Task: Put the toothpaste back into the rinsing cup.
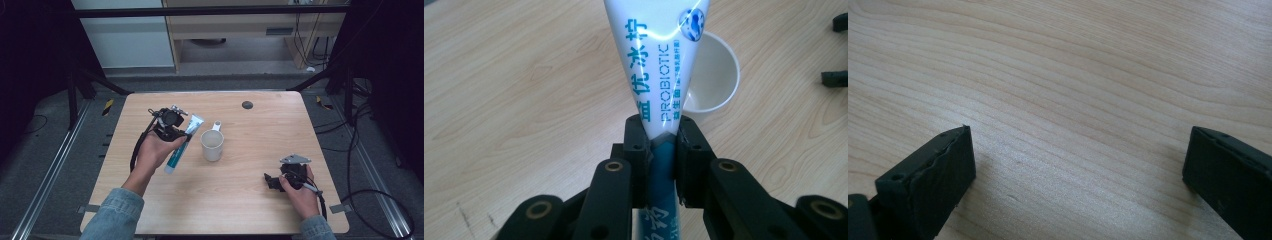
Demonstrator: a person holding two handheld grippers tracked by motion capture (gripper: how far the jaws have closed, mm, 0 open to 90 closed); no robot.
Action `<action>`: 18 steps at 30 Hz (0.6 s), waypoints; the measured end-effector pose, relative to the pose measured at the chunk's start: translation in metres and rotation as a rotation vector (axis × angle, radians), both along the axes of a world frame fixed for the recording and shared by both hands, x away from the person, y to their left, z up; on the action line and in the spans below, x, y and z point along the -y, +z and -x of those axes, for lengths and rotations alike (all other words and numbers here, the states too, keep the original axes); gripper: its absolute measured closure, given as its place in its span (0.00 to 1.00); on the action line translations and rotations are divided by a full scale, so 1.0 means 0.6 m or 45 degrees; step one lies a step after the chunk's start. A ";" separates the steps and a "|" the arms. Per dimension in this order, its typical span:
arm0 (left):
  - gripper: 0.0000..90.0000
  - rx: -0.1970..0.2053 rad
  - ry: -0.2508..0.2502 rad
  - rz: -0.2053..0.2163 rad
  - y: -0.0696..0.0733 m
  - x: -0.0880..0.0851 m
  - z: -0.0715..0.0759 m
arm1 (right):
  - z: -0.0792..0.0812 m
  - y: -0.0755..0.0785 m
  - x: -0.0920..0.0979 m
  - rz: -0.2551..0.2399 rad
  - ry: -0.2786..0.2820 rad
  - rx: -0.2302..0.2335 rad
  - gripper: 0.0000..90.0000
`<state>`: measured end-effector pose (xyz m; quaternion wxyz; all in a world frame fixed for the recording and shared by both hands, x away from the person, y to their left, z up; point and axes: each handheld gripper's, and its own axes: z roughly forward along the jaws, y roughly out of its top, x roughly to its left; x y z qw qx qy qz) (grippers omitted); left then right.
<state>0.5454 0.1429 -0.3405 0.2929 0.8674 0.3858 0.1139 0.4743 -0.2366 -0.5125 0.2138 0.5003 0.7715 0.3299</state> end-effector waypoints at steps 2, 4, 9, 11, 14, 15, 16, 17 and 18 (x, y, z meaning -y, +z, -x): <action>0.87 0.004 -0.005 0.004 0.004 0.008 -0.002 | 0.000 0.000 0.000 0.002 0.002 0.001 0.01; 0.87 0.008 -0.010 0.006 0.007 0.017 -0.004 | 0.000 0.000 0.000 0.002 0.000 0.000 0.01; 0.87 0.009 -0.012 0.010 0.015 0.036 -0.013 | 0.000 0.000 0.000 0.003 0.001 0.001 0.01; 0.87 0.010 -0.012 0.005 0.019 0.043 -0.016 | 0.000 -0.001 0.000 0.007 0.003 0.005 0.01; 0.87 0.014 -0.005 0.003 0.025 0.053 -0.022 | 0.000 0.000 0.000 0.001 0.000 0.000 0.01; 0.87 0.015 -0.003 0.003 0.026 0.056 -0.024 | 0.000 0.000 0.000 0.000 0.000 -0.001 0.01; 0.87 0.015 -0.003 0.001 0.026 0.058 -0.027 | 0.000 -0.001 0.001 0.008 0.003 0.005 0.01; 0.87 0.014 -0.001 0.004 0.026 0.061 -0.029 | 0.000 -0.001 0.000 0.008 0.003 0.005 0.01; 0.87 0.012 0.004 0.011 0.026 0.064 -0.032 | 0.000 0.000 0.000 0.005 0.002 0.004 0.01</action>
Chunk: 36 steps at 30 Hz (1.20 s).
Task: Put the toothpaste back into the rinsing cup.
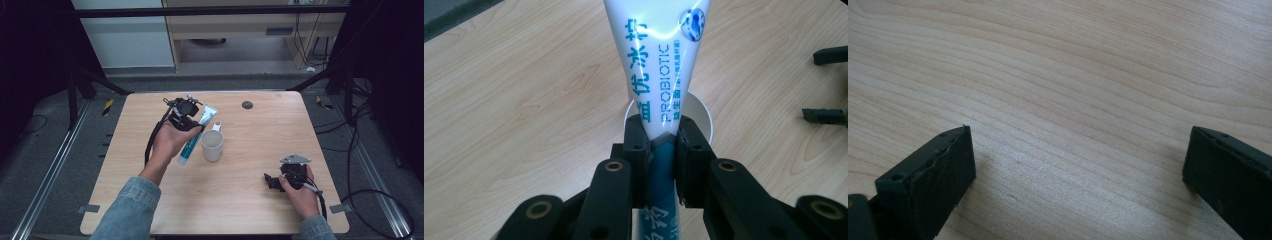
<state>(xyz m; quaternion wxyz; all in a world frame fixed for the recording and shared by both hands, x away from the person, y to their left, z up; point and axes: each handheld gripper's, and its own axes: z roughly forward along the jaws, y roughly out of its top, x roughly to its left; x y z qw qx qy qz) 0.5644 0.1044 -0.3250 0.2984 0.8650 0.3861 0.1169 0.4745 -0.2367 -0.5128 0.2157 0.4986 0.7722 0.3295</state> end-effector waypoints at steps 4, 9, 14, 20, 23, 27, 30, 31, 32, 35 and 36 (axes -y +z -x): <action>0.87 0.011 0.006 0.012 0.007 0.009 -0.004 | 0.000 0.000 0.000 0.000 0.000 0.000 0.01; 0.87 0.039 0.032 0.013 0.021 0.023 -0.013 | 0.000 0.000 0.000 0.000 0.000 0.000 0.01; 0.87 0.049 0.054 0.041 0.027 0.032 -0.024 | 0.000 0.000 0.000 0.002 0.001 0.001 0.01; 0.87 0.082 0.076 0.082 0.031 0.039 -0.029 | 0.000 0.000 0.000 0.000 0.000 0.001 0.01; 0.87 0.092 0.080 0.078 0.033 0.041 -0.032 | 0.000 0.000 0.000 0.002 0.001 0.001 0.01; 0.87 0.092 0.085 0.092 0.032 0.042 -0.035 | 0.000 0.000 0.000 0.002 0.002 0.001 0.01; 0.87 0.101 0.088 0.093 0.032 0.045 -0.035 | 0.000 0.000 0.000 0.001 0.001 0.001 0.01; 0.87 0.105 0.087 0.092 0.032 0.045 -0.035 | 0.000 0.000 0.000 0.002 0.001 0.001 0.01; 0.87 0.112 0.090 0.094 0.033 0.047 -0.035 | 0.000 0.000 0.000 0.002 0.002 0.001 0.01; 0.87 0.130 0.095 0.101 0.036 0.050 -0.036 | 0.000 0.000 0.000 0.002 0.001 0.002 0.01; 0.87 0.145 0.097 0.109 0.037 0.051 -0.036 | 0.000 0.000 0.000 0.002 0.002 0.001 0.01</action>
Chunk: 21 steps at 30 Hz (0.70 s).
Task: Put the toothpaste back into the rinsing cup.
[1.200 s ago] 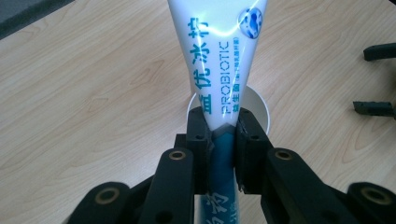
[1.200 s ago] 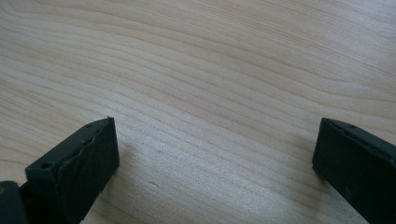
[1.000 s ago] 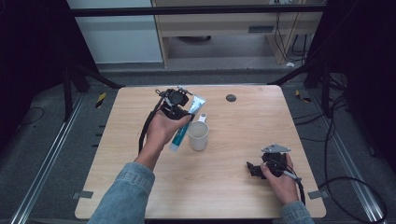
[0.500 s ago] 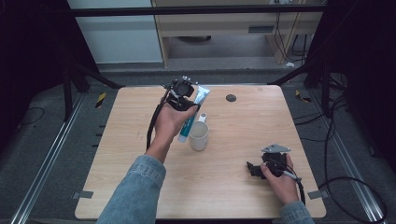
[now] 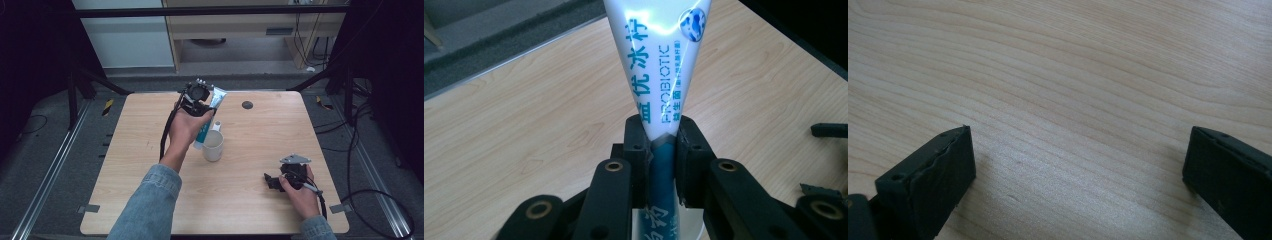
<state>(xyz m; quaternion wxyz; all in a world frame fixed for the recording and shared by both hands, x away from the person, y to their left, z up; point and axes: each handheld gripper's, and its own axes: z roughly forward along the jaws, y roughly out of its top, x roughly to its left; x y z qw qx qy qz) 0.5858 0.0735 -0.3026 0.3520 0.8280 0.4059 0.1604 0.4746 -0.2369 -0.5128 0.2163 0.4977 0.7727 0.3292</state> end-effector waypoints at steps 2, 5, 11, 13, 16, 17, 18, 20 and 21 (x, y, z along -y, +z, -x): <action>0.87 0.018 0.004 0.004 0.002 0.003 0.000 | 0.000 0.000 0.000 -0.001 0.000 0.000 0.01; 0.87 0.027 -0.001 0.008 0.003 0.007 -0.001 | 0.000 0.000 0.000 0.000 -0.001 0.000 0.01; 0.87 0.028 -0.003 0.007 0.003 0.013 -0.002 | 0.000 0.000 0.000 0.000 -0.001 0.000 0.01; 0.87 0.041 -0.002 0.005 0.004 0.017 0.000 | 0.000 0.000 0.000 -0.001 -0.001 0.000 0.01; 0.87 0.059 0.000 -0.003 0.005 0.021 0.002 | 0.000 0.000 0.000 0.000 0.000 0.000 0.01; 0.87 0.061 0.002 -0.002 0.005 0.021 0.003 | 0.000 0.000 0.000 0.000 -0.001 0.000 0.01; 0.87 0.066 0.005 -0.002 0.005 0.022 0.003 | 0.000 0.000 0.000 -0.001 0.000 0.000 0.01; 0.87 0.074 0.009 -0.001 0.005 0.022 0.003 | 0.000 0.000 0.000 0.000 0.000 0.000 0.01; 0.87 0.082 0.012 0.004 0.005 0.023 0.003 | 0.000 0.000 0.000 0.000 0.000 0.000 0.01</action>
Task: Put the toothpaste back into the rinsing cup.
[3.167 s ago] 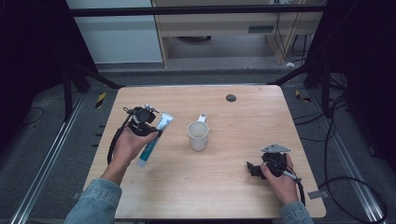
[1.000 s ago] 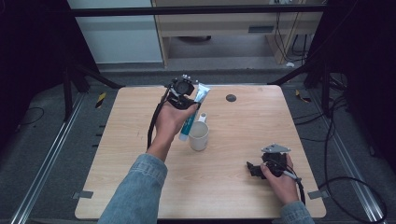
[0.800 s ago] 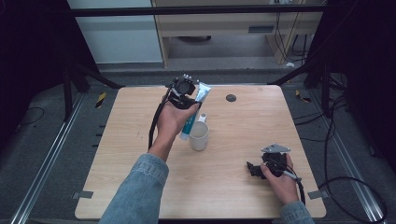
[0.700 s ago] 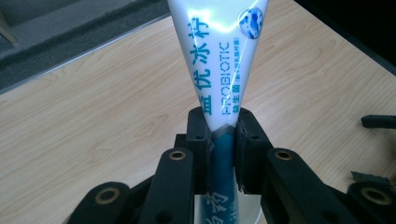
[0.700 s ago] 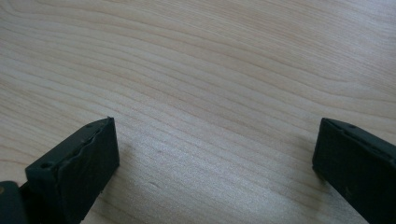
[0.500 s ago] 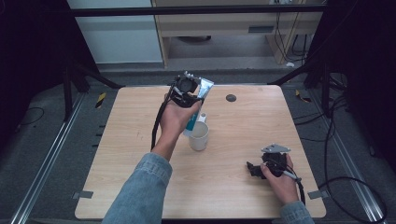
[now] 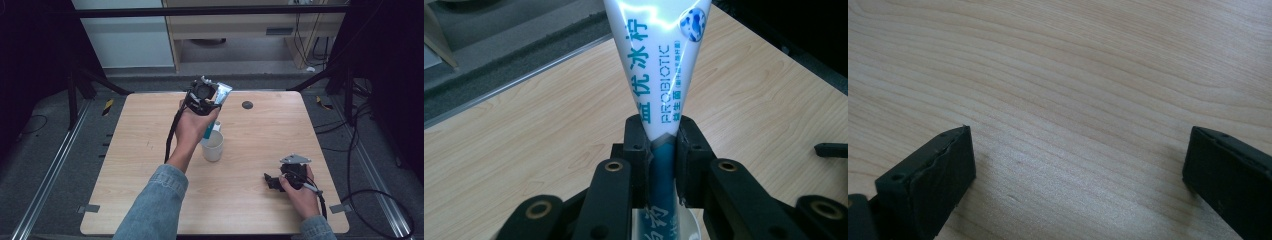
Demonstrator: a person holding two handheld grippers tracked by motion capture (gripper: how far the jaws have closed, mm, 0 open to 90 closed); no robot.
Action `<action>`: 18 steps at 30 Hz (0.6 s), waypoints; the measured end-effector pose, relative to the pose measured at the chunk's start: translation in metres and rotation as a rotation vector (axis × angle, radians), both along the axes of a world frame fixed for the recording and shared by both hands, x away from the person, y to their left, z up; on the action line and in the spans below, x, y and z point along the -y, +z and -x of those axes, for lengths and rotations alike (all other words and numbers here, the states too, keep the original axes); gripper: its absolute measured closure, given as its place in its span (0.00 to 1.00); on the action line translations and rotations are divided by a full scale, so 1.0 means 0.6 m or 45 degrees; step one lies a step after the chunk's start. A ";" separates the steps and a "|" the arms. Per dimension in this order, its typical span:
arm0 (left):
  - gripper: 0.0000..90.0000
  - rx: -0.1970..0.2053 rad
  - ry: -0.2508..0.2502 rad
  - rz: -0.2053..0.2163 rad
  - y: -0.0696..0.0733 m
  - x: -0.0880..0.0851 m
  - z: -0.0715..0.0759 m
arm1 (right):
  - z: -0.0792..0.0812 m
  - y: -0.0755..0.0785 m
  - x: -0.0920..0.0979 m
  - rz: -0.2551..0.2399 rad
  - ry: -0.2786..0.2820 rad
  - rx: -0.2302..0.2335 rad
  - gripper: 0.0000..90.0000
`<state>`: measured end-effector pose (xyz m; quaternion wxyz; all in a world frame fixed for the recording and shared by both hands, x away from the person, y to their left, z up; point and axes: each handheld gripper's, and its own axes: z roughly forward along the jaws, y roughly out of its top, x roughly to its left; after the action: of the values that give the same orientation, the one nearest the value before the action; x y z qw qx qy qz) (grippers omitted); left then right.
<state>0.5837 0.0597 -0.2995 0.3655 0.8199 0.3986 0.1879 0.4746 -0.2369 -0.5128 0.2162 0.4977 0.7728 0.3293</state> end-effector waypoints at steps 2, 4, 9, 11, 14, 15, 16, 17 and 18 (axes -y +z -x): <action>0.87 0.010 0.004 0.000 0.001 0.001 0.002 | 0.000 0.000 0.000 0.000 -0.001 0.000 0.01; 0.87 0.023 0.009 0.010 0.002 0.002 0.004 | 0.000 0.000 0.000 0.000 0.000 0.000 0.01; 0.87 0.054 0.012 0.033 0.004 0.006 0.012 | 0.000 0.000 0.000 -0.001 -0.002 -0.001 0.01; 0.87 0.069 0.022 0.051 0.003 0.008 0.014 | 0.000 0.000 0.000 0.001 -0.001 -0.001 0.01; 0.87 0.091 0.033 0.067 0.003 0.009 0.016 | 0.000 0.000 0.000 0.001 -0.001 -0.001 0.01; 0.87 0.093 0.033 0.068 0.003 0.009 0.016 | 0.000 0.000 0.000 0.001 -0.001 -0.001 0.01; 0.87 0.099 0.036 0.074 0.003 0.010 0.016 | 0.000 0.000 0.000 0.001 -0.001 -0.001 0.01; 0.87 0.102 0.037 0.078 0.002 0.010 0.017 | 0.000 0.000 0.000 0.000 -0.002 -0.002 0.01; 0.87 0.104 0.035 0.078 0.002 0.010 0.017 | 0.000 0.000 0.000 0.001 -0.001 -0.001 0.01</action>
<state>0.5737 0.0538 -0.2985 0.4035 0.7945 0.4002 0.2139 0.4745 -0.2369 -0.5127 0.2162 0.4980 0.7728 0.3286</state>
